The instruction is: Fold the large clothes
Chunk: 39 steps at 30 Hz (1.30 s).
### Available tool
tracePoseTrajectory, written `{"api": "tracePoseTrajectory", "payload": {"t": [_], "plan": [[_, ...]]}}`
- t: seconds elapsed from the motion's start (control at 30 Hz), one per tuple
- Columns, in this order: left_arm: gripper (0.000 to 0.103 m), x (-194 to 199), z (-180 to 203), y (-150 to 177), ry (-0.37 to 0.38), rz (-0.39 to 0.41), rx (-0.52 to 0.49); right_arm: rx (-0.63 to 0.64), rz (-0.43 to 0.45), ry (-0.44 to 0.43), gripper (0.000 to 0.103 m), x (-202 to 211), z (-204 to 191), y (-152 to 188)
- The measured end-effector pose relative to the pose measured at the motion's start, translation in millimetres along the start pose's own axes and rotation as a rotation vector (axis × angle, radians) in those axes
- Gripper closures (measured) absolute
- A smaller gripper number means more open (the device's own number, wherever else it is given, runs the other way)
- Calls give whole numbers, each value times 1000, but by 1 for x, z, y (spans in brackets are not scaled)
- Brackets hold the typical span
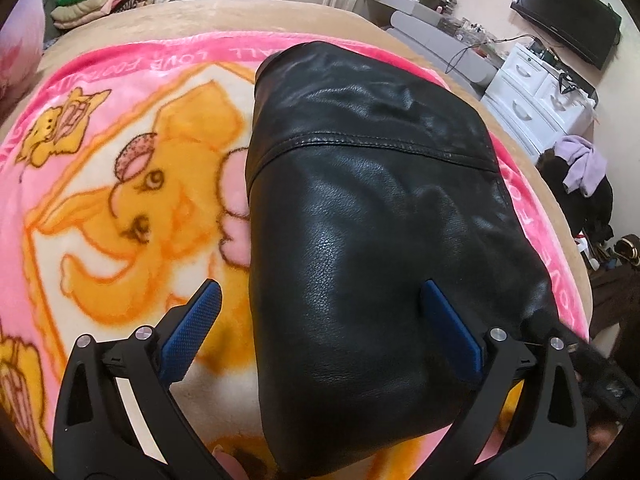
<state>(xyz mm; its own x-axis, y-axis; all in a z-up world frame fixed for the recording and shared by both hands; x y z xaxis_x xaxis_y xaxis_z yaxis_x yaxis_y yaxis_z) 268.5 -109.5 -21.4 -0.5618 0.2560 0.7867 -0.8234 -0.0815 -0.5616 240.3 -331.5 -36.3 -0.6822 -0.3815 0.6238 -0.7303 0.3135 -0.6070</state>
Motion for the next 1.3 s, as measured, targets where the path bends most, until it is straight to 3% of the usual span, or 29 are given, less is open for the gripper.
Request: {"api": "tracePoseTrajectory", "payload": {"t": [0.17, 0.2, 0.27, 0.3, 0.43, 0.63, 0.87, 1.07, 1.3], "plan": [[9, 0, 0, 1, -5, 4, -23, 120, 102, 46, 25, 8, -16, -15], [9, 0, 0, 1, -5, 3, -26, 139, 112, 53, 31, 7, -18, -18], [9, 0, 0, 2, -7, 4, -33, 185, 120, 65, 59, 0, -23, -30], [9, 0, 0, 2, -9, 4, -37, 200, 121, 68, 61, -3, -25, -35], [8, 0, 1, 3, -8, 3, -43, 301, 161, 117, 62, -16, -45, -63], [8, 1, -5, 4, 24, -16, -33, 260, 79, 201, 61, -52, -31, -95], [8, 0, -10, 7, 50, -27, -26, 260, 90, 97, 64, -64, -32, -119], [8, -8, -10, 8, 53, -44, -39, 232, -104, 191, 68, -122, -13, -113], [8, -15, -13, 9, 78, -64, 7, 248, -80, 217, 68, -135, -10, -102]]}}
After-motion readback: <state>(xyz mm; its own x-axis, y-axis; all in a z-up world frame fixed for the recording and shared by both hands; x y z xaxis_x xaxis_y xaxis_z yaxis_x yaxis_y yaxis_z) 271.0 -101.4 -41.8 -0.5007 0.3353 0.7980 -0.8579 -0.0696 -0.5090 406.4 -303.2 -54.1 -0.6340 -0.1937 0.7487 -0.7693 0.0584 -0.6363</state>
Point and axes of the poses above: each gripper's, at about its wrist camera, not at the fingertips, and x roughly against the way its jaws point, z to its right, y to its underside, the point moved 1 cm from there along -x, roughly the way its jaws point, and after that the axes turned 2 degrees about x, right-handed, at the moved point
